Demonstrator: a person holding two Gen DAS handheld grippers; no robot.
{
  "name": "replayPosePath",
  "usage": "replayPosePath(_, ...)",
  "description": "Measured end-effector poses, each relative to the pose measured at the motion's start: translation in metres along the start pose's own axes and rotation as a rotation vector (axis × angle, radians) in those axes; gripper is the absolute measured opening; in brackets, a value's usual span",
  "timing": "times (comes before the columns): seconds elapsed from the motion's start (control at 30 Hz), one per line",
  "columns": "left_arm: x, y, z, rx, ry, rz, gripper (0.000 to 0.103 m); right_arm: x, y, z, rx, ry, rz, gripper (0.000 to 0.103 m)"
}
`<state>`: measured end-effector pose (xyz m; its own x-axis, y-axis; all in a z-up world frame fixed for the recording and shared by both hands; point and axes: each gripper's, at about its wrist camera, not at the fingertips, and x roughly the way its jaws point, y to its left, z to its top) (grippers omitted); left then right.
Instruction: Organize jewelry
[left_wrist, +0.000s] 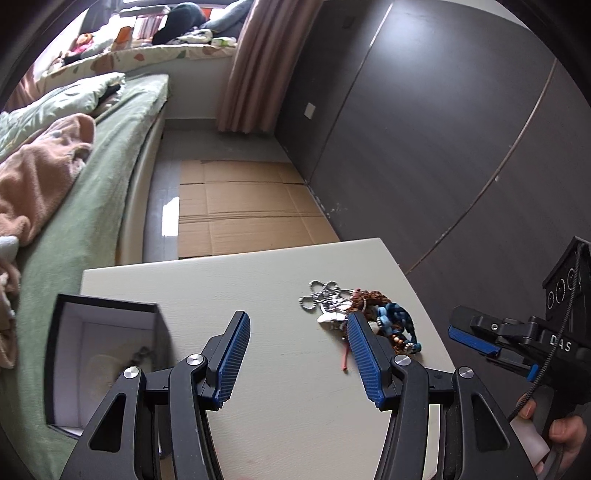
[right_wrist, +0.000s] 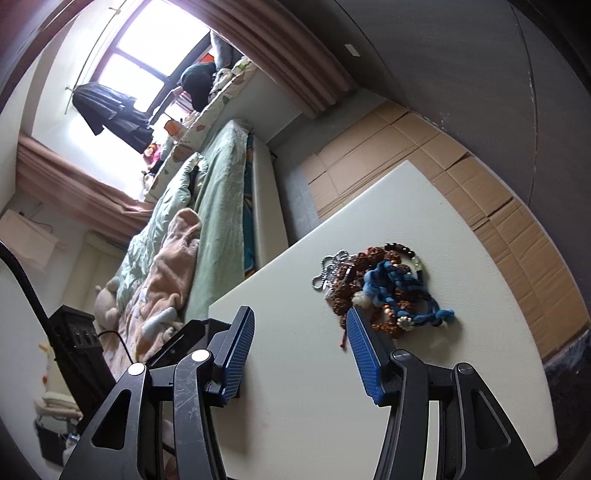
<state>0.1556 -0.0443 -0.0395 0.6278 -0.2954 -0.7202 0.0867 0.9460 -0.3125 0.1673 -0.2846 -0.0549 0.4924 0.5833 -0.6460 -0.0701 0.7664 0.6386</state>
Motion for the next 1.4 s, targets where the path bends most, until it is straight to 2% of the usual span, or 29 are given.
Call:
replayPosePath(0.2,0.023,-0.022,-0.002,0.041,0.001,-0.015,0.056,0.0,-0.034,0.007,0.091,0.0,-0.109,0.053)
replayPosePath(0.27,0.033,-0.031,-0.001,0.066,0.007,-0.014,0.048,0.001,-0.045,0.008,0.131,0.01,-0.125,0.053)
replayPosePath(0.43,0.055,-0.047,-0.004,0.126,0.03,-0.003,0.041,0.002,-0.064,0.011,0.22,0.029,-0.085,0.053)
replayPosePath(0.7,0.083,-0.066,-0.013,0.222,0.066,0.017,0.038,-0.003,-0.076,0.015,0.283,0.025,-0.048,0.053)
replayPosePath(0.87,0.096,-0.074,-0.018,0.265,0.082,0.05,0.027,-0.003,-0.082,0.015,0.313,0.031,-0.032,0.053)
replayPosePath(0.97,0.098,-0.07,-0.017,0.261,0.071,0.08,0.017,-0.003,-0.085,0.015,0.323,0.036,-0.027,0.053)
replayPosePath(1.07,0.099,-0.067,-0.015,0.243,0.068,0.056,0.007,-0.003,-0.086,0.016,0.326,0.037,-0.025,0.053)
replayPosePath(1.27,0.096,-0.059,-0.01,0.19,0.078,0.019,0.007,-0.001,-0.085,0.016,0.309,0.046,-0.029,0.053)
replayPosePath(1.3,0.094,-0.057,-0.009,0.18,0.077,0.011,0.001,0.0,-0.085,0.016,0.301,0.048,-0.033,0.053)
replayPosePath(1.4,0.084,-0.054,-0.004,0.165,0.049,0.005,0.0,0.005,-0.082,0.018,0.279,0.053,-0.06,0.053)
